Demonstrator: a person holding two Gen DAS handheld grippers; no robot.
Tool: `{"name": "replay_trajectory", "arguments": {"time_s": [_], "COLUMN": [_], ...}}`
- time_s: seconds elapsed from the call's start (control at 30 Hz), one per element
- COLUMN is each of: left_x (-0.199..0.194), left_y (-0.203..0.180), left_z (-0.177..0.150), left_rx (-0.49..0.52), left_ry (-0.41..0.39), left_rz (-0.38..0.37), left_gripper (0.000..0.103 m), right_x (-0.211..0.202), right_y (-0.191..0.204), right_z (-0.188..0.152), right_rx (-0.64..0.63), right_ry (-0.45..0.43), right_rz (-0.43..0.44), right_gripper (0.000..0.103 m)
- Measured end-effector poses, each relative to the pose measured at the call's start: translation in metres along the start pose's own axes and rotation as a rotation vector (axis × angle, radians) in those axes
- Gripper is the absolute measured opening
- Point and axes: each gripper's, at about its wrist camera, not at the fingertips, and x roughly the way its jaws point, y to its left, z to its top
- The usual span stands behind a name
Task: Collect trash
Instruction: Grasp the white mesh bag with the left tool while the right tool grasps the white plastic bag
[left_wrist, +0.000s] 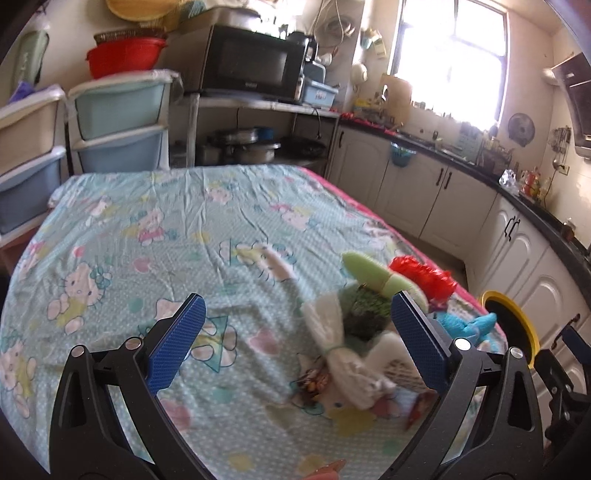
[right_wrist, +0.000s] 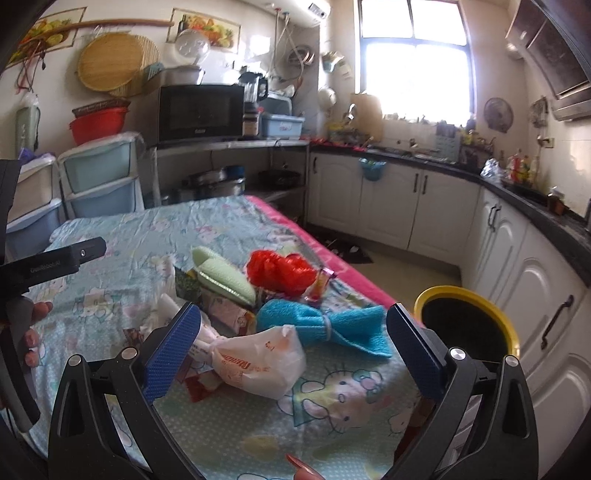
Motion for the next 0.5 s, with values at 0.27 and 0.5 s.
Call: {"name": "replay_trajectory", "arguments": {"time_s": [0.27,0.5], "left_x": [0.059,0.103], "left_y": [0.020,0.026], "left_z": [-0.008,-0.004], "left_rx": [-0.076,-0.153], "left_ry": [0.185,0.291], "left_rz": [-0.097,-0.245], "left_gripper": [0.092,0.085], "right_x": [0.042,0.070], "right_y": [-0.001,-0.016], "right_z": [-0.009,-0.012], "right_rx": [-0.015,0.021], "right_ry": [0.137,0.229], "right_rz": [0.075,0.161], "right_gripper": [0.097,0.084]}}
